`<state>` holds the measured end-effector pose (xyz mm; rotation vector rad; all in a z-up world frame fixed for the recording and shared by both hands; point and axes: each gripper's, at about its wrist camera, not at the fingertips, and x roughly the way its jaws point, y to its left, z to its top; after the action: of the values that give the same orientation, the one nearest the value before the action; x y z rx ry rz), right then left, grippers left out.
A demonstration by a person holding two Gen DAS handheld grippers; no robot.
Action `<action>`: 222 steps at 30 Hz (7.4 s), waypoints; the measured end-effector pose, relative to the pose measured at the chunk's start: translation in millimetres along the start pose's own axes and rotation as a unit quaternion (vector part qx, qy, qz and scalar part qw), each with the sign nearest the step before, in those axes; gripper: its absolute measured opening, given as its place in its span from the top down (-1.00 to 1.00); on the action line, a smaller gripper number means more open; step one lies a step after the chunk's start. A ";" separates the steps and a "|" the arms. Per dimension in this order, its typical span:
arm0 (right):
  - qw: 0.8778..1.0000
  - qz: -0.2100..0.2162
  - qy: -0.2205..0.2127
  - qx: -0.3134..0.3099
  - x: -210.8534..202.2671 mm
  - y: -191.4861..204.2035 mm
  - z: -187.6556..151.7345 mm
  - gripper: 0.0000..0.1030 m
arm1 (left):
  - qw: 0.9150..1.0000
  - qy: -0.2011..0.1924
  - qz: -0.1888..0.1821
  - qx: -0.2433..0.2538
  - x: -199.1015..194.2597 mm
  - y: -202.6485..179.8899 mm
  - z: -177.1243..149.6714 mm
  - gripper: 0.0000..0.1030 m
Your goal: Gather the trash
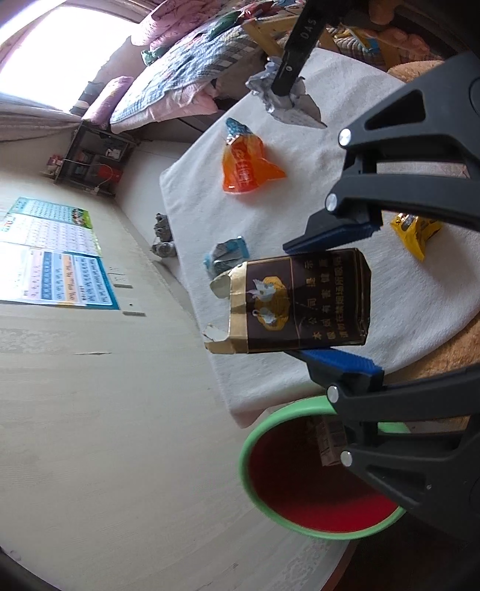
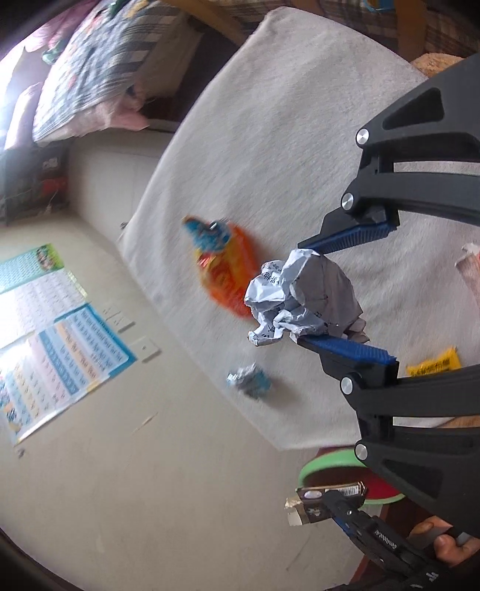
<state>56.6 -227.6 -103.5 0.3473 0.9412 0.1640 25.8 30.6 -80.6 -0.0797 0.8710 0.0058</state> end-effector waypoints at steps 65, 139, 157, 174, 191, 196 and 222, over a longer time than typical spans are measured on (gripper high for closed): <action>0.982 0.072 0.002 -0.176 5.2 173.3 -8.9 0.15 | 0.989 -0.062 0.093 -0.096 -44.1 138.9 -1.1 0.10; 0.931 0.140 0.126 -0.314 121.8 334.6 -75.8 0.01 | 0.969 0.072 0.134 -0.193 47.8 263.8 -60.6 0.02; 0.945 0.141 0.102 -0.277 86.8 291.8 -57.6 -0.16 | 0.973 0.055 0.139 -0.176 29.2 240.6 -58.7 -0.27; 0.977 0.057 0.080 -0.191 81.8 180.6 -17.7 -0.31 | 0.991 0.052 0.068 -0.098 25.1 136.1 -47.3 -0.27; 0.961 0.070 0.121 -0.240 122.0 240.9 -38.6 0.68 | 0.980 0.024 0.115 -0.160 -21.9 192.9 -69.5 -0.27; 0.962 0.117 0.126 -0.212 118.5 259.3 -27.8 0.68 | 0.978 0.022 0.122 -0.168 -26.7 204.4 -77.0 -0.27; 0.997 -0.034 0.005 -0.066 74.6 83.3 18.9 -0.40 | 0.990 0.034 0.076 -0.110 -20.9 158.7 -73.7 -0.35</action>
<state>116.5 -132.7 -120.0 0.1936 0.9459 0.1648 -50.0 184.0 -122.6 -0.2220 0.9407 0.2428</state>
